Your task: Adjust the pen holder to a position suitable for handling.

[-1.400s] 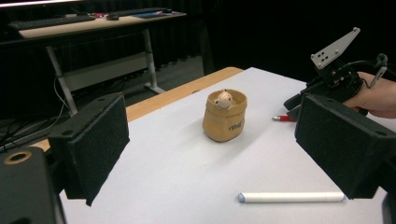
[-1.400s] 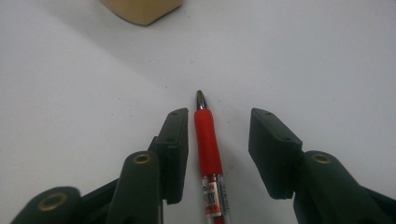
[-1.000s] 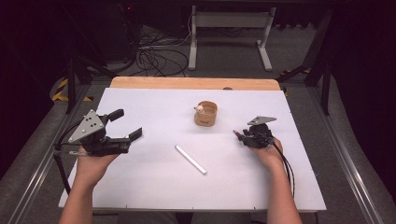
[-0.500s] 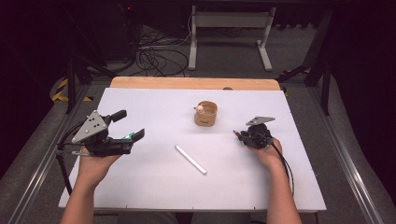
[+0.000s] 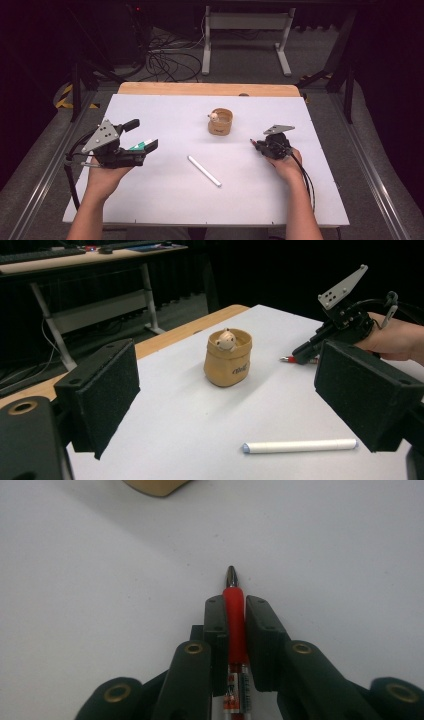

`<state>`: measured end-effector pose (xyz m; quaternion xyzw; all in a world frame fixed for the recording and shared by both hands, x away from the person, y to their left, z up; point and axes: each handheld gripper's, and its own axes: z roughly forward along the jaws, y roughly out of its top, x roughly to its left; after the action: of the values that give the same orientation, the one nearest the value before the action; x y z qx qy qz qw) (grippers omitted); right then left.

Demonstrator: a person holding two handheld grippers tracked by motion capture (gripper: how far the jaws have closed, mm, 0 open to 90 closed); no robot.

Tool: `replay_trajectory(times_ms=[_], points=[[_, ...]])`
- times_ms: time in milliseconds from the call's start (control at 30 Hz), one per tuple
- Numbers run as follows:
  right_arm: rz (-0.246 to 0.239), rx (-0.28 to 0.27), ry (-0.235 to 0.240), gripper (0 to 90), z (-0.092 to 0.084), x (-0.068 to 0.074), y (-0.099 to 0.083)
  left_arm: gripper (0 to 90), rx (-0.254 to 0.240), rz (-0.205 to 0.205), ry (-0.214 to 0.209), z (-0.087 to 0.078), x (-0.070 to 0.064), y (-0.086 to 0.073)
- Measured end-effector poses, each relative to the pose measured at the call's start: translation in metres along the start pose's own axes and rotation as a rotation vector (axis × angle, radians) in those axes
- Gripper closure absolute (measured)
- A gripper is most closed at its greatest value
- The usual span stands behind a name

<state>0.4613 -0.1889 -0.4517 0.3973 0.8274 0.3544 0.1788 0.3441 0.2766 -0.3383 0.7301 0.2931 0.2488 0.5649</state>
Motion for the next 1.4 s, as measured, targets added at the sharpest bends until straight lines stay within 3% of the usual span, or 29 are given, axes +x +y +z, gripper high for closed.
replay_trajectory(times_ms=[200, 567, 967, 1400], points=[[-0.003, -0.078, 0.015, 81.2, -0.009, 0.002, 0.004, 11.8, 0.001, 0.001, -0.007, 0.002, -0.002, -0.001], [-0.051, -0.265, 0.064, 81.2, -0.028, 0.019, 0.015, 12.1, 0.008, 0.011, -0.019, 0.008, -0.006, -0.001], [-0.08, -0.364, 0.124, 81.2, -0.043, 0.033, 0.025, 12.2, 0.028, 0.016, -0.056, 0.022, -0.018, -0.005], [-0.115, -0.446, 0.179, 81.3, -0.054, 0.048, 0.034, 12.6, 0.046, 0.028, -0.121, 0.051, -0.041, -0.012]])
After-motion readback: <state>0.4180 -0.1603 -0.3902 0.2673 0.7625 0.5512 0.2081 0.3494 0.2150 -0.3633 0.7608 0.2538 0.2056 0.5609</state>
